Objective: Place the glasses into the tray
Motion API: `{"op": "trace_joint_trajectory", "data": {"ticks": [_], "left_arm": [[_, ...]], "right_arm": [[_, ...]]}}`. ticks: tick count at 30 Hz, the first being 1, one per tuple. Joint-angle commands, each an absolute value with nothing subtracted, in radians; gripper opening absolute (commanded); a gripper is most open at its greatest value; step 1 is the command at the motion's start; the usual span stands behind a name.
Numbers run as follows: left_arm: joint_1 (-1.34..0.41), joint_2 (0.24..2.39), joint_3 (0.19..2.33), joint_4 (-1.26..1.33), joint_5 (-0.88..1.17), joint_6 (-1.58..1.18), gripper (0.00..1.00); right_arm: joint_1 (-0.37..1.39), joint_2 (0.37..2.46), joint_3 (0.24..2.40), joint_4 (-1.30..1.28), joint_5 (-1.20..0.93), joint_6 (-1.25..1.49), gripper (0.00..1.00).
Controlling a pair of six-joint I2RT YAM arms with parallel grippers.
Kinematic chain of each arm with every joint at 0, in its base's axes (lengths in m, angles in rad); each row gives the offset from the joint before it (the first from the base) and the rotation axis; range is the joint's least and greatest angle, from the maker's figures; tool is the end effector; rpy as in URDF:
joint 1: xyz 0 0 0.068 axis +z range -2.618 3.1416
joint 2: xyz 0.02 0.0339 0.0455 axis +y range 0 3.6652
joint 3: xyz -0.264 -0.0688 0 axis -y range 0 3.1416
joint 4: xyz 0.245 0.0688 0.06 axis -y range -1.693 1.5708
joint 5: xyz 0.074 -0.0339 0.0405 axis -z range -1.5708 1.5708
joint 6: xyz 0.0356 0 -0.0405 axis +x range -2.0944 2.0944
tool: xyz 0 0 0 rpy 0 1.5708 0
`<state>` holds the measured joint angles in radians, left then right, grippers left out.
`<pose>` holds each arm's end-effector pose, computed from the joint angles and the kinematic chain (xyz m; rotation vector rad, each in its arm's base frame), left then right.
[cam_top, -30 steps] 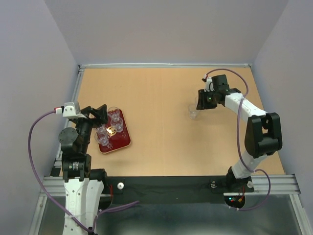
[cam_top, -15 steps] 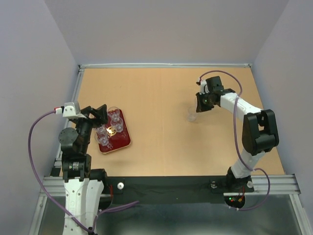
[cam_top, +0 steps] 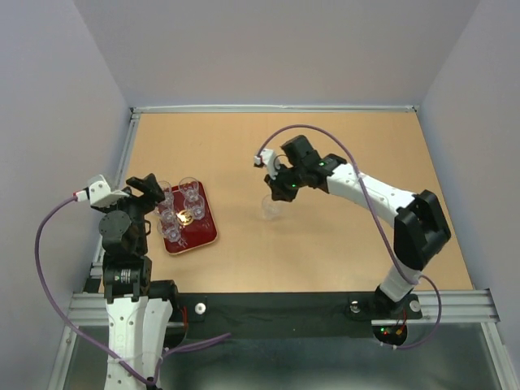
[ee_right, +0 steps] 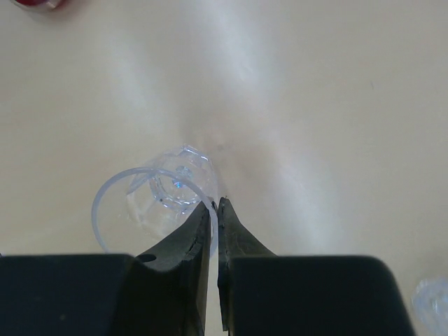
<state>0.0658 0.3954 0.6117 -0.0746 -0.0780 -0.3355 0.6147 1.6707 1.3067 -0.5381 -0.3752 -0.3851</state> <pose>0.1108 0.0101 0.3418 -0.3481 1.3886 -0.1664 0.2891 0.2200 0.2610 -1.3234 2.0841 0.5626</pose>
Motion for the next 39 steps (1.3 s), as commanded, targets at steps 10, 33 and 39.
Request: {"op": "trace_joint_trajectory", "data": {"ticks": [10, 33, 39], "left_arm": [[0.069, 0.385, 0.681, -0.216, -0.557, -0.538, 0.87], [0.069, 0.373, 0.678, -0.209, -0.528, -0.517, 0.87], [0.069, 0.374, 0.678, -0.204, -0.523, -0.515, 0.87]], "right_arm": [[0.940, 2.047, 1.802, -0.520, -0.356, -0.272, 0.03], [1.045, 2.319, 2.121, -0.518, -0.086, -0.169, 0.04], [1.075, 2.302, 2.100, -0.517, -0.123, -0.167, 0.04]]}}
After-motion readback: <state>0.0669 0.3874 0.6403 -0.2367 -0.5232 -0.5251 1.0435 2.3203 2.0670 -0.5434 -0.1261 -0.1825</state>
